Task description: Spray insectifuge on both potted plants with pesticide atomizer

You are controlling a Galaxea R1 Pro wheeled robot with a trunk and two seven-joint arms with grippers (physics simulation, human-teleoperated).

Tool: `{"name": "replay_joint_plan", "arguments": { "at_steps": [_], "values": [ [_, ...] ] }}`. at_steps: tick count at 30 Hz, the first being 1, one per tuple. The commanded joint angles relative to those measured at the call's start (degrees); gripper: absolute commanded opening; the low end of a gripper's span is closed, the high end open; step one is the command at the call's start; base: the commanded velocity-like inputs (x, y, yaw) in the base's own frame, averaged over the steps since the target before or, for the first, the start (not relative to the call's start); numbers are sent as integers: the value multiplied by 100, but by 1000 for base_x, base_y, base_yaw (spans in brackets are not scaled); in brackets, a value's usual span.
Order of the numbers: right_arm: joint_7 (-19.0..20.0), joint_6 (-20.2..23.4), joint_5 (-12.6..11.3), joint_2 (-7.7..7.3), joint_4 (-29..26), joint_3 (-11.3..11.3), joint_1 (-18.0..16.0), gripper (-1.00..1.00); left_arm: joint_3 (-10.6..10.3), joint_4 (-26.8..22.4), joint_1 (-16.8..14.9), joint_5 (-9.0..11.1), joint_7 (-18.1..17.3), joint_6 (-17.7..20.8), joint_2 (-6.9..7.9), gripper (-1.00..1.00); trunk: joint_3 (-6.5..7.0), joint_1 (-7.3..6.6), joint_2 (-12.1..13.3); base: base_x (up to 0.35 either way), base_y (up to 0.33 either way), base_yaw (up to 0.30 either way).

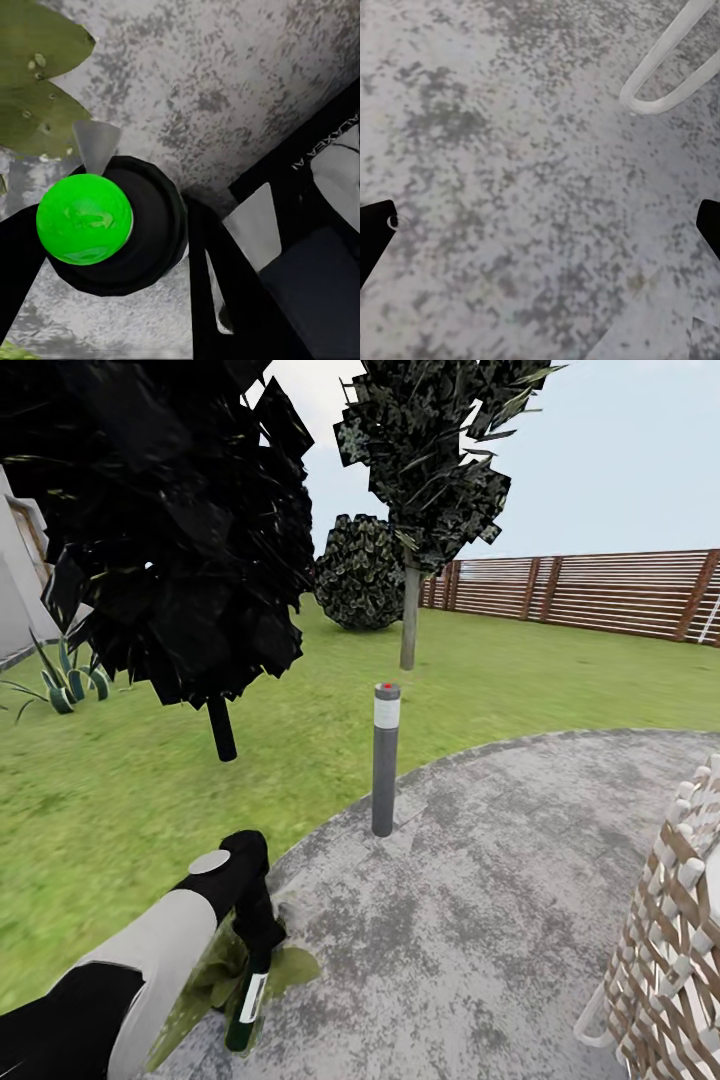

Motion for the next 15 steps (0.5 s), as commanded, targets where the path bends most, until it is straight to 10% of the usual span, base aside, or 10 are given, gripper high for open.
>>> {"name": "replay_joint_plan", "arguments": {
  "at_steps": [1,15],
  "values": [
    [-9,-17,-55,0,3,50,-3,100,16,-32,44,-35,-58,51,99,-100,-5,-2,-3,0,0,0],
    [-25,-17,-55,0,3,47,-3,100,9,-96,80,-41,-21,64,149,-100,-5,-2,-3,-107,0,107]
  ]
}}
